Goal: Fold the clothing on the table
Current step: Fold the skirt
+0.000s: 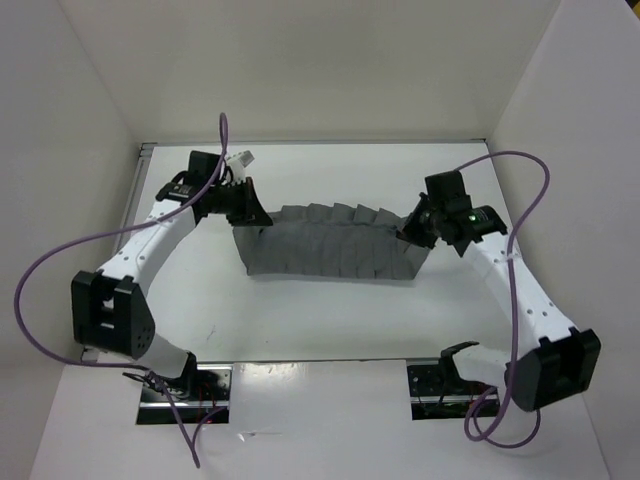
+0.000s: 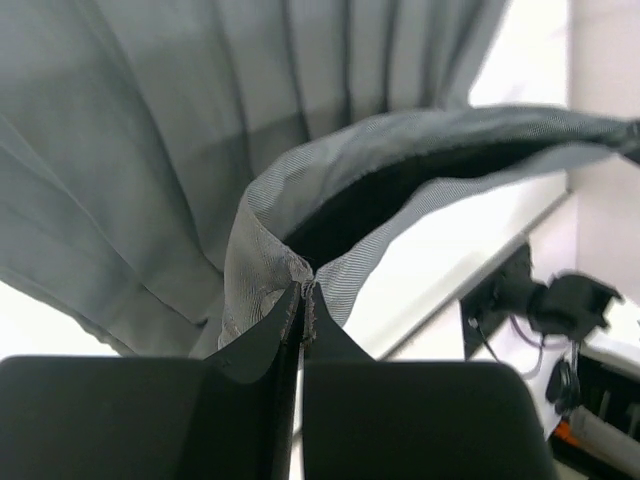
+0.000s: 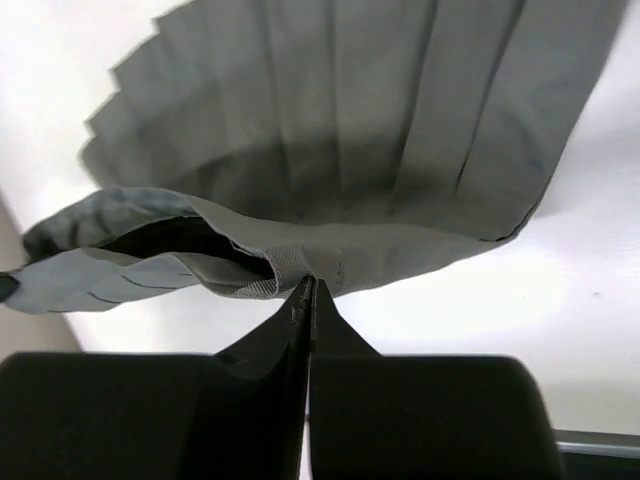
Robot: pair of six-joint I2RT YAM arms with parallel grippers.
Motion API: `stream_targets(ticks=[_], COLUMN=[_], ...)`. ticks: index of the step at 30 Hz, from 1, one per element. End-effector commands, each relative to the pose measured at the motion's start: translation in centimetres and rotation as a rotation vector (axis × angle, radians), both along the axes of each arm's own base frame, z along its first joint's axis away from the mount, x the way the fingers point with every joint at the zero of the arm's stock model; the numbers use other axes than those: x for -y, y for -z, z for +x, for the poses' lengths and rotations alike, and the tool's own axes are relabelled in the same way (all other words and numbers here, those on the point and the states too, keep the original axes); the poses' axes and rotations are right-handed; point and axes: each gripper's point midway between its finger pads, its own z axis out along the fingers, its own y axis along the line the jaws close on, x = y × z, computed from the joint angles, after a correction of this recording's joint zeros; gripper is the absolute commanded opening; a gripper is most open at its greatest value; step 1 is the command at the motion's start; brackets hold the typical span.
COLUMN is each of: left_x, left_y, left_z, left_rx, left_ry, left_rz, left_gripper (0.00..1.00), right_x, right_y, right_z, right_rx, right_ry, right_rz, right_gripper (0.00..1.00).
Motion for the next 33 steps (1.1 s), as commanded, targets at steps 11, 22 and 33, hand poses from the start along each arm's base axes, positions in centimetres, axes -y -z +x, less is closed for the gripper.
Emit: stream_targets(ticks=[11, 22, 33], left_x=[-1.8, -2.7, -6.3], left_y=[3.1, 6.9, 6.9], left_z=[10.9, 15.9, 23.5], left_rx=[-0.024, -0.062, 0.038], left_ry=[-0.123, -0.185, -0.435], left_rz=[0.045, 0.074, 0.073], left_gripper=[0.0, 0.0, 0.47], right_x=[1.8, 2.6, 3.6], right_y=[0.3, 4.0, 4.0], right_z=[11.8, 17.2, 23.5], right_rx=[0.083, 0.088, 0.2], right_ry=[0.051, 0.067, 0.123], right_rz=[-0.176, -0.246, -0.298], right_gripper=[0.0, 0.0, 0.54])
